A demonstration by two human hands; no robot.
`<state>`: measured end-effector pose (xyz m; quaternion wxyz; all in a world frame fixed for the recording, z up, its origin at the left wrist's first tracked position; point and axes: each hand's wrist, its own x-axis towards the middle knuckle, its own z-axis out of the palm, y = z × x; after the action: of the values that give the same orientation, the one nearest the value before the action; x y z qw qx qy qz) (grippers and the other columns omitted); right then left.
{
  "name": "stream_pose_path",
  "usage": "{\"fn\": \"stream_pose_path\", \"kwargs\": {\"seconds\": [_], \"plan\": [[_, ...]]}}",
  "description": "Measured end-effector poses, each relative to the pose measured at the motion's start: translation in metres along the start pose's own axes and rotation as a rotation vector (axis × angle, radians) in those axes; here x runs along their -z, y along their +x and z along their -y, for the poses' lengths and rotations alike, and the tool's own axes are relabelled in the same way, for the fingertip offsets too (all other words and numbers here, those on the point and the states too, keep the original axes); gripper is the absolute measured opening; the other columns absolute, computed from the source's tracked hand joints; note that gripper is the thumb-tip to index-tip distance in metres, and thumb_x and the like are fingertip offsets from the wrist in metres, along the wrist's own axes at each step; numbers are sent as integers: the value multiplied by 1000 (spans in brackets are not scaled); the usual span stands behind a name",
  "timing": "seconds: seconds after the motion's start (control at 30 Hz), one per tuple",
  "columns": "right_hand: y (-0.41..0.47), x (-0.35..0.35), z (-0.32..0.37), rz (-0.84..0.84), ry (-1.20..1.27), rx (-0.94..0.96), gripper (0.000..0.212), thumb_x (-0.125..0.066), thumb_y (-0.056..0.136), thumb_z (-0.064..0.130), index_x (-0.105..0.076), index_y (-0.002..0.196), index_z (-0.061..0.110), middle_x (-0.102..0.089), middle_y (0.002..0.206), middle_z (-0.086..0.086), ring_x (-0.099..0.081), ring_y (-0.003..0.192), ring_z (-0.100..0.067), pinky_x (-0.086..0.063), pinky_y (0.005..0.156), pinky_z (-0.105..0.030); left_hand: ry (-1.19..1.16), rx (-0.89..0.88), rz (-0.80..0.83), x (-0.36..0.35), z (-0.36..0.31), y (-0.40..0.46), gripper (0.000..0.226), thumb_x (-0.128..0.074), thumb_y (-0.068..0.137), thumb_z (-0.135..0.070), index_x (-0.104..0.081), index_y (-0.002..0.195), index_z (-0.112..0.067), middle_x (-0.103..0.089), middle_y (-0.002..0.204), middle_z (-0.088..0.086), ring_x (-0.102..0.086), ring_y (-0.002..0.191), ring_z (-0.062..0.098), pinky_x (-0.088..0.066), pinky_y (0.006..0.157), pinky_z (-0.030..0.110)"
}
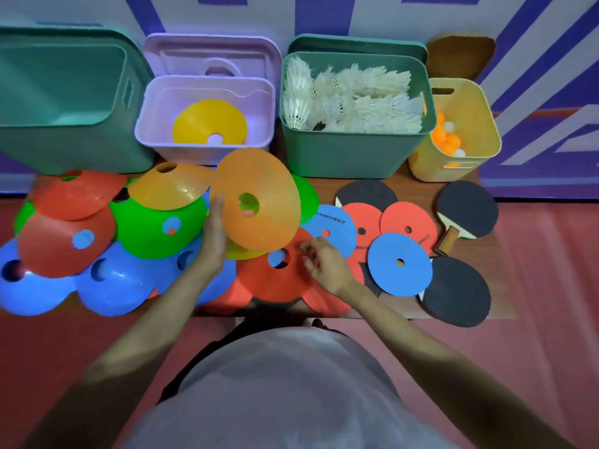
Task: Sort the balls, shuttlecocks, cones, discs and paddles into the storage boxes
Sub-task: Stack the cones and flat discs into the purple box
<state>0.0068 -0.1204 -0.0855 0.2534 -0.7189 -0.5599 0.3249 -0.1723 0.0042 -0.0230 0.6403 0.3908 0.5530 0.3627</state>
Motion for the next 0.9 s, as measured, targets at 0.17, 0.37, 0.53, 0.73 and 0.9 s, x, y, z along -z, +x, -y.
{"fn": "stream_pose_path", "kwargs": {"seconds": [0.17, 0.37, 0.53, 0.73, 0.9], "plan": [[12, -20, 36, -101, 103, -128, 41, -53, 86, 21, -50, 123, 5, -62, 110, -14, -61, 98, -33, -49, 84, -41, -82, -20, -95, 41, -7, -2, 33, -36, 102, -43, -50, 128, -27, -56, 136, 3, -54, 123, 18, -39, 110, 46], [45, -36, 66, -190, 154, -354, 47, -63, 90, 17, -46, 127, -6, -65, 102, -24, -61, 98, -36, -44, 82, -41, -47, 1, -89, 86, -15, -7, 31, -35, 101, -47, -62, 105, -32, -69, 99, -17, -65, 98, 7, -47, 101, 42], [63, -38, 82, -357, 221, -479, 13, -56, 85, 3, -61, 95, -4, -63, 86, -24, -58, 80, -33, -39, 69, -40, -72, 7, -98, 115, -24, -8, 46, -40, 95, -56, -58, 125, -26, -65, 125, 1, -62, 114, 18, -45, 104, 45], [39, -26, 93, -659, 168, -441, 16, -40, 94, 3, -44, 108, -4, -58, 85, -22, -53, 74, -32, -30, 63, -35, -21, -37, -137, 133, -26, -4, 42, -46, 85, -62, -61, 116, -37, -61, 129, -8, -56, 121, 15, -42, 106, 51], [28, -18, 93, -870, 210, -433, 20, -35, 94, -3, -42, 111, -10, -48, 79, -10, -44, 70, -21, -23, 59, -29, 22, -77, -107, 132, -25, -1, 26, -45, 97, -47, -60, 115, -36, -65, 118, -9, -60, 115, 15, -46, 101, 49]]}}
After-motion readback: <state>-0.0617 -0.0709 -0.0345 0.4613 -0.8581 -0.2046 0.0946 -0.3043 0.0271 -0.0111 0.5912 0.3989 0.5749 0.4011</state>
